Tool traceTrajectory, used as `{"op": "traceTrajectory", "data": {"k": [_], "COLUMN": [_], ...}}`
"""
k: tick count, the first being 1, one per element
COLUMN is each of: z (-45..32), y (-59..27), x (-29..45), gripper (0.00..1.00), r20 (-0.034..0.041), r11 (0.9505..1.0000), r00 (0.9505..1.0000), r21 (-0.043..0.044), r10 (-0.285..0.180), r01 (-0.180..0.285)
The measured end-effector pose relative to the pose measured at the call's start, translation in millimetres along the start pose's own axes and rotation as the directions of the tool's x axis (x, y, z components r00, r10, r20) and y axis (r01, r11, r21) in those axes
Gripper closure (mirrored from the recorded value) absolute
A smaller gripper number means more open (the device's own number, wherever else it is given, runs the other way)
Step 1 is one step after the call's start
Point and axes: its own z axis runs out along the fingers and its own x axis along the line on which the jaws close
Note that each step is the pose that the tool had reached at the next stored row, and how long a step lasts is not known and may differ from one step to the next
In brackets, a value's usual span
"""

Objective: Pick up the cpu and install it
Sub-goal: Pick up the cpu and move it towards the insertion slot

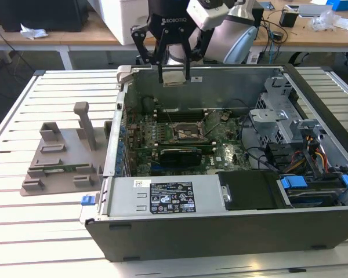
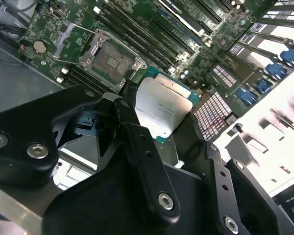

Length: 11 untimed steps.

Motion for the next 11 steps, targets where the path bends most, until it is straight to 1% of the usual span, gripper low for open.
{"op": "traceTrajectory", "data": {"k": [2,5,11], "z": [3.8,8.7,15.1], "y": [1.2,2.2,2.4], "x": [-5.4,-10.9,-17.6], "gripper": [0.45,0.45,0.45], "r20": [0.0001,0.0001,0.0001], "r11": [1.0000,1.0000,1.0000], "r00": [1.0000,1.0000,1.0000], "r21": [-0.0001,-0.0001,-0.0001], "r10": [0.000,0.000,0.000], "r01": [0.000,0.000,0.000]}}
